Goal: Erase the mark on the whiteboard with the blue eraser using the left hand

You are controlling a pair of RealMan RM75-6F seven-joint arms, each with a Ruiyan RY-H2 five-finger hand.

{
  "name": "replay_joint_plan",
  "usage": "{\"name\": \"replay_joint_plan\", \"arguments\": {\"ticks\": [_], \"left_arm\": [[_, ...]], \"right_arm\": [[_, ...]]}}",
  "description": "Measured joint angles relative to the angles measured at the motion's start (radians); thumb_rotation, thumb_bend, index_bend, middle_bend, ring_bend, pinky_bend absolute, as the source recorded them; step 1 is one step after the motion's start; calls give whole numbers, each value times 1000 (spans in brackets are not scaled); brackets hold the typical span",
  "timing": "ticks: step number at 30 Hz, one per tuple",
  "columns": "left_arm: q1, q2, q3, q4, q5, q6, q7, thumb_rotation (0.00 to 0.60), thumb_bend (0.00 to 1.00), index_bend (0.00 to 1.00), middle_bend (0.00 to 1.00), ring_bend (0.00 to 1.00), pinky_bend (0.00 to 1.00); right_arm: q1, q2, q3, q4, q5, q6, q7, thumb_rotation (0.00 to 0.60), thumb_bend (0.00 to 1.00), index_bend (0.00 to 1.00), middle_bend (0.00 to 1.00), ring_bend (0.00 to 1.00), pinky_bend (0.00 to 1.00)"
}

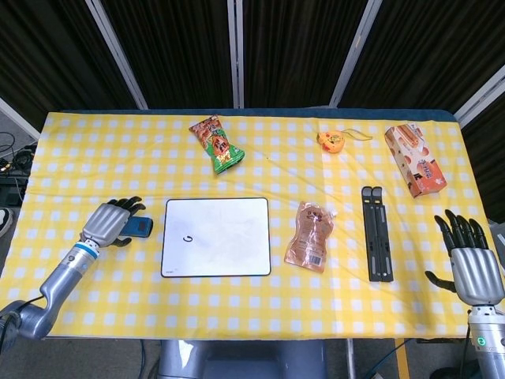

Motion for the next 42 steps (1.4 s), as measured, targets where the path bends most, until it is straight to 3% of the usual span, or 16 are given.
{"name": "replay_joint_plan", "arguments": {"ticks": [7, 12, 16, 20, 24, 32, 42], "left_arm": [[-9, -29, 0, 56, -26, -24, -23, 600, 230, 256, 145, 234, 321], [-20, -69, 3, 117, -31, -37, -61, 600, 232, 317, 205, 290, 400], [-27, -95, 5, 157, -25, -28, -79, 600, 262, 473, 340, 408, 499], [-30, -103, 9, 168, -22, -21, -81, 600, 287, 550, 401, 461, 546], [-29, -84, 9, 134, -16, 2, -86, 600, 330, 567, 409, 467, 556], [-53, -32, -6, -16, -6, 18, -95, 600, 314, 572, 410, 467, 554], [-178, -94, -62, -121, -65, -108, 2, 600, 329, 574, 410, 467, 553]], "right_arm": [[-5, 2, -2, 2, 4, 0, 2, 600, 0, 0, 0, 0, 0], [-5, 1, -2, 2, 6, -5, 1, 600, 0, 0, 0, 0, 0], [-3, 2, -4, -1, 8, -15, 10, 600, 0, 0, 0, 0, 0], [-2, 4, -4, -1, 13, -23, 14, 600, 0, 0, 0, 0, 0], [-2, 5, -4, -3, 14, -23, 14, 600, 0, 0, 0, 0, 0], [-1, 5, -6, -10, 11, -25, 9, 600, 0, 0, 0, 0, 0], [0, 5, -3, -2, 25, -33, 11, 600, 0, 0, 0, 0, 0]]}}
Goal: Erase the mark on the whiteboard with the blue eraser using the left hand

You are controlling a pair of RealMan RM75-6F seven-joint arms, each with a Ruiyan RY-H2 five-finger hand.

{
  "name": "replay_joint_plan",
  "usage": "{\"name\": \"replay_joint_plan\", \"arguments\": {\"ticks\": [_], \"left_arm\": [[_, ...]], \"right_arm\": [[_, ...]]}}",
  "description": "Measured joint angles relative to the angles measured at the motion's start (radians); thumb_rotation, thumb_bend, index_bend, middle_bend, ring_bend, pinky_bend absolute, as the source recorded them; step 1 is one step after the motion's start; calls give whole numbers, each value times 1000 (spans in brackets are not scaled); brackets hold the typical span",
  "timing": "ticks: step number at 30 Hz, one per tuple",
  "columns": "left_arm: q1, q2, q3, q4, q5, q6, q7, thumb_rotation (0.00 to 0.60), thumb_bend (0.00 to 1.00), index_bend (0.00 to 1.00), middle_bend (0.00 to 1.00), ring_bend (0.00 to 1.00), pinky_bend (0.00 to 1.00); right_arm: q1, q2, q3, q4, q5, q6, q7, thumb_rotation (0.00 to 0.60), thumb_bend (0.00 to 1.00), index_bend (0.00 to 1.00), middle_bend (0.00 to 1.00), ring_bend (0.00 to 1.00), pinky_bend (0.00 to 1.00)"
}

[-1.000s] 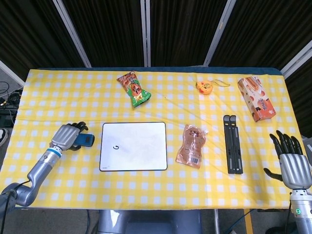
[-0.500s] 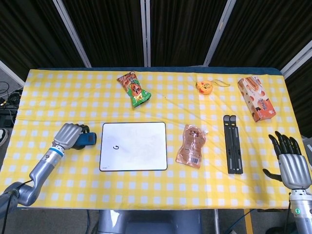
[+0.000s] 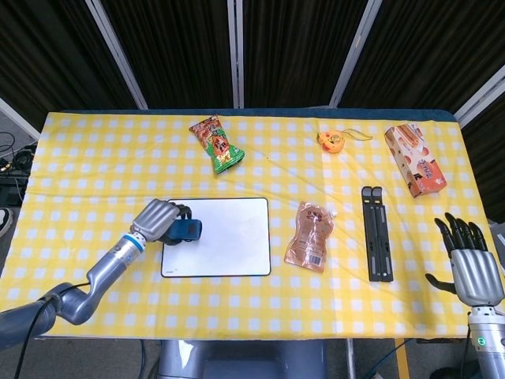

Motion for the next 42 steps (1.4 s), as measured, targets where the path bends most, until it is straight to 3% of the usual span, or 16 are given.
{"name": "replay_joint_plan", "arguments": {"ticks": [10, 25, 42], "left_arm": [[-69, -82, -23, 11, -97, -85, 80, 600, 329, 579, 415, 469, 555], [-75, -62, 8, -60, -110, -98, 61, 600, 330, 588, 421, 475, 556], [-60, -79, 19, 74, -106, -69, 11, 600, 334, 603, 432, 484, 562]], "right_arm": [[-8, 5, 1, 8, 9, 2, 12, 600, 0, 0, 0, 0, 0], [-9, 7, 0, 3, 5, 5, 11, 600, 0, 0, 0, 0, 0], [-10, 10, 2, -1, 4, 6, 12, 600, 0, 0, 0, 0, 0]]}}
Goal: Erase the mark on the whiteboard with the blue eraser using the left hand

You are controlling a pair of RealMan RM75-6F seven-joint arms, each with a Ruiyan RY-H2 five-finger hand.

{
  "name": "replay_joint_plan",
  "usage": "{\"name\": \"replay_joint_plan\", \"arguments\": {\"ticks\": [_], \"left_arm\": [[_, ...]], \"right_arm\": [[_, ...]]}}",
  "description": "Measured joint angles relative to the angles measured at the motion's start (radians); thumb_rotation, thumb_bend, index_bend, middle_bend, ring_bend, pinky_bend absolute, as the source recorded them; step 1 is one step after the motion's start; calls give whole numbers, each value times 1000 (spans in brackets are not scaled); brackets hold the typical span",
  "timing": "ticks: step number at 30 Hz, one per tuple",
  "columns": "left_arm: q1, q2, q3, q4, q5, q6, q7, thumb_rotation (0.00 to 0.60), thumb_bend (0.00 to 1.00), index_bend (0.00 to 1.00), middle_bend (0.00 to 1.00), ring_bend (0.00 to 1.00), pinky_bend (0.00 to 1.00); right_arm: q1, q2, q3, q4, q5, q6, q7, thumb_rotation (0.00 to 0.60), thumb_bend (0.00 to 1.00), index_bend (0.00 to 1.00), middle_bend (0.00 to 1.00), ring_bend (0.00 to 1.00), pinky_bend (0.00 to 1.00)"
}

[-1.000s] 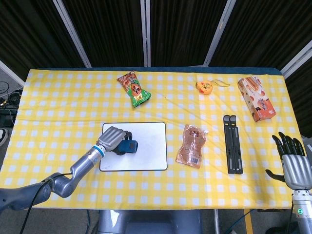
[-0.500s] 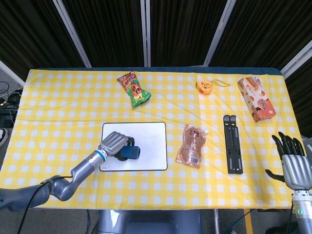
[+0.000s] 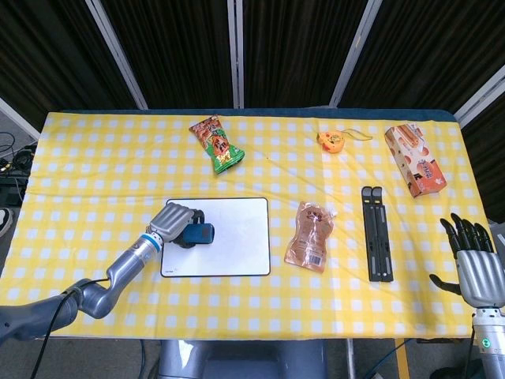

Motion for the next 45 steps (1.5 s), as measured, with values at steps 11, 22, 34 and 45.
{"name": "replay_joint_plan", "arguments": {"ticks": [11, 22, 34, 45], "left_arm": [[4, 18, 36, -87, 49, 9, 1, 600, 334, 604, 432, 484, 562], [6, 10, 44, -80, 41, 13, 23, 600, 334, 603, 432, 484, 562], [22, 37, 17, 5, -11, 8, -18, 600, 335, 603, 432, 484, 561], [60, 194, 2, -29, -6, 49, -70, 600, 334, 603, 432, 484, 562]], "right_arm": [[-2, 5, 1, -4, -2, 4, 5, 600, 0, 0, 0, 0, 0], [-4, 8, 1, -4, -3, 5, 10, 600, 0, 0, 0, 0, 0], [-4, 9, 1, -8, -6, 7, 8, 600, 0, 0, 0, 0, 0], [-4, 11, -2, -20, -14, 11, 0, 600, 0, 0, 0, 0, 0]]}}
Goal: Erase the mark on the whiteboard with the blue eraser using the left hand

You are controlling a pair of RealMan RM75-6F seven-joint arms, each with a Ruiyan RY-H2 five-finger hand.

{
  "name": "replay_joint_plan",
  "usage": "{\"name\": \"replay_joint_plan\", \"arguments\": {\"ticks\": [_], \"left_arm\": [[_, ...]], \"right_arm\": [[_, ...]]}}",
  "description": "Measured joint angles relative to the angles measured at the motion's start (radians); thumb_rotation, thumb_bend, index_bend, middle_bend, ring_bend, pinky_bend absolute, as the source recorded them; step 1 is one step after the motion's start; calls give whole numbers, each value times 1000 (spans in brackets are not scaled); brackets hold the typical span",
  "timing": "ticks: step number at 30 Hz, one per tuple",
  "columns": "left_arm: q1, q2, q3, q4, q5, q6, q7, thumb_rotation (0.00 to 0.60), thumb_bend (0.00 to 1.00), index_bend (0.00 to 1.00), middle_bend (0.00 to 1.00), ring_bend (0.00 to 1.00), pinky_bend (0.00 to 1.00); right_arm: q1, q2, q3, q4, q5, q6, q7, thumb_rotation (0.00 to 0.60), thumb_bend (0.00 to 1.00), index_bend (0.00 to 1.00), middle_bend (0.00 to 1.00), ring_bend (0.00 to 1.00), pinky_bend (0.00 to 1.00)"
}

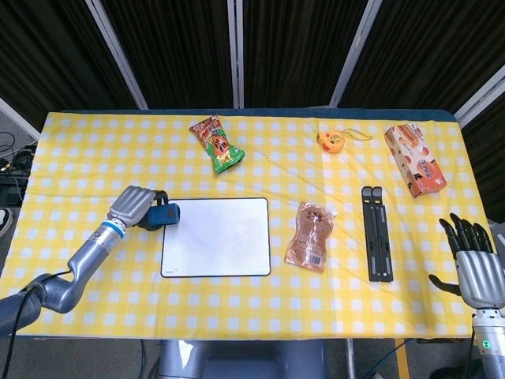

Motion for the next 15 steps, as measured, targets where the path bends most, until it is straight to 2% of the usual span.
{"name": "replay_joint_plan", "arguments": {"ticks": [9, 10, 12, 14, 15], "left_arm": [[70, 16, 56, 94, 9, -8, -82, 600, 311, 579, 423, 478, 555], [75, 12, 60, 106, 14, -8, -94, 600, 241, 537, 392, 449, 536], [84, 3, 68, 131, 32, -1, -123, 600, 63, 324, 225, 299, 436], [91, -4, 75, 146, 53, 11, -147, 600, 0, 74, 45, 102, 278], [94, -7, 78, 150, 67, 20, -166, 600, 0, 27, 13, 54, 221]], "right_arm": [[-1, 3, -4, -15, -14, 7, -7, 600, 0, 0, 0, 0, 0], [-1, 3, -4, -15, -15, 7, -7, 600, 0, 0, 0, 0, 0], [0, 4, -5, -18, -18, 6, -9, 600, 0, 0, 0, 0, 0], [0, 5, -6, -22, -21, 6, -10, 600, 0, 0, 0, 0, 0], [0, 5, -7, -24, -22, 7, -11, 600, 0, 0, 0, 0, 0]]}}
